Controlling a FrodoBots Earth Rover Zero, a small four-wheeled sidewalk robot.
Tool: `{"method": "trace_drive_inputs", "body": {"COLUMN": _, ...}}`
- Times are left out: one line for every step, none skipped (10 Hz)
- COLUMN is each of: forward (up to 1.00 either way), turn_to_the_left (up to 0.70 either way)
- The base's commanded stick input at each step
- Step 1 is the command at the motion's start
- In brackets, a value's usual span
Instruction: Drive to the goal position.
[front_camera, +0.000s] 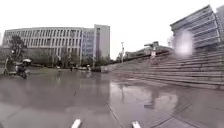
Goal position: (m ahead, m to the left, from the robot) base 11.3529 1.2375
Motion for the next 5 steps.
{"method": "trace_drive_inputs", "body": {"forward": 0.70, "turn_to_the_left": 0.34}}
{"method": "trace_drive_inputs", "body": {"forward": 0.70, "turn_to_the_left": 0.10}}
{"method": "trace_drive_inputs", "body": {"forward": 0.70, "turn_to_the_left": 0.01}}
{"method": "trace_drive_inputs", "body": {"forward": 0.70, "turn_to_the_left": 0.00}}
{"method": "trace_drive_inputs", "body": {"forward": 0.70, "turn_to_the_left": 0.00}}
